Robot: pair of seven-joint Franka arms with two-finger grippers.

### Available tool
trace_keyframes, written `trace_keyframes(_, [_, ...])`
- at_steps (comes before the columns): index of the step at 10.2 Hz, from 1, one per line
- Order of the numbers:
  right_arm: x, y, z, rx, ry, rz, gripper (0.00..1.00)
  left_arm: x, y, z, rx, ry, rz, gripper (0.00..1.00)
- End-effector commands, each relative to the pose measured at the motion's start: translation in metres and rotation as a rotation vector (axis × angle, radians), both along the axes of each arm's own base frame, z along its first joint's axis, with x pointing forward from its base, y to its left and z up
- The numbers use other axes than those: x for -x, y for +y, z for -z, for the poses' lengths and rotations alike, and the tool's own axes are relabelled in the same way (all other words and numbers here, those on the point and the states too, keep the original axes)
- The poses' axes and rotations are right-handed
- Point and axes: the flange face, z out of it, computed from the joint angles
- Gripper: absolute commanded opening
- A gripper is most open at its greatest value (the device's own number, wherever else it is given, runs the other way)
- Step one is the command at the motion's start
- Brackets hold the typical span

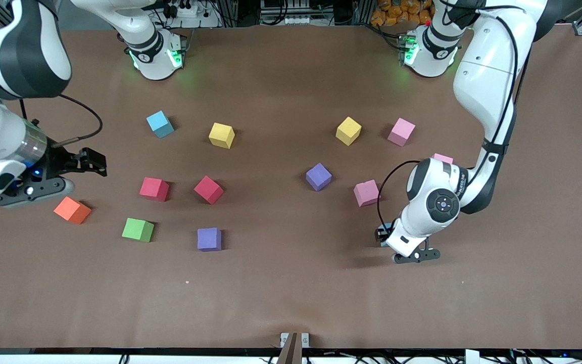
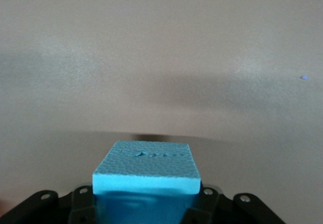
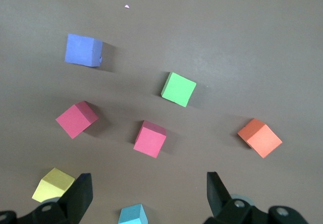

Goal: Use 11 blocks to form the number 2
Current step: 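Place the cyan cube mid-table while the right gripper grasps the purple cube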

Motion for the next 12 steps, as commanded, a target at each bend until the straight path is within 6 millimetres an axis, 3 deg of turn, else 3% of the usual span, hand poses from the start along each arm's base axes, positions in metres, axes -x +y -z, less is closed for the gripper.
trace_keyframes(1, [-0.004,0.028,0.013,-0.016,-0.003,-0.020,1.00,0.020,-0.009,-0.030,-0.034,0.033,-0.028,0.00])
trace_keyframes(3, [-0.003,0.060,0.043,-0.021,-0.038,0.039,1.00,0.063,-0.030,-0.044,-0.033,0.071,-0.016,0.00])
trace_keyframes(5, [-0.004,0.077,0.067,-0.028,-0.062,0.020,1.00,0.106,-0.068,-0.055,-0.025,0.100,-0.038,0.00])
trace_keyframes(6, [-0.007,0.092,0.081,-0.037,-0.062,0.002,1.00,0.123,-0.094,-0.055,-0.013,0.118,-0.073,0.00])
trace_keyframes(7, [-0.018,0.094,0.104,-0.043,-0.076,0.003,1.00,0.139,-0.116,-0.058,-0.007,0.136,-0.107,0.00])
trace_keyframes(9, [-0.032,0.102,0.133,-0.076,-0.106,0.016,1.00,0.180,-0.167,-0.075,0.011,0.158,-0.138,0.00])
trace_keyframes(10, [-0.038,0.108,0.145,-0.103,-0.124,0.028,1.00,0.206,-0.194,-0.077,0.009,0.169,-0.152,0.00])
trace_keyframes(12, [-0.055,0.103,0.177,-0.167,-0.167,0.086,1.00,0.275,-0.258,-0.072,-0.030,0.165,-0.133,0.00])
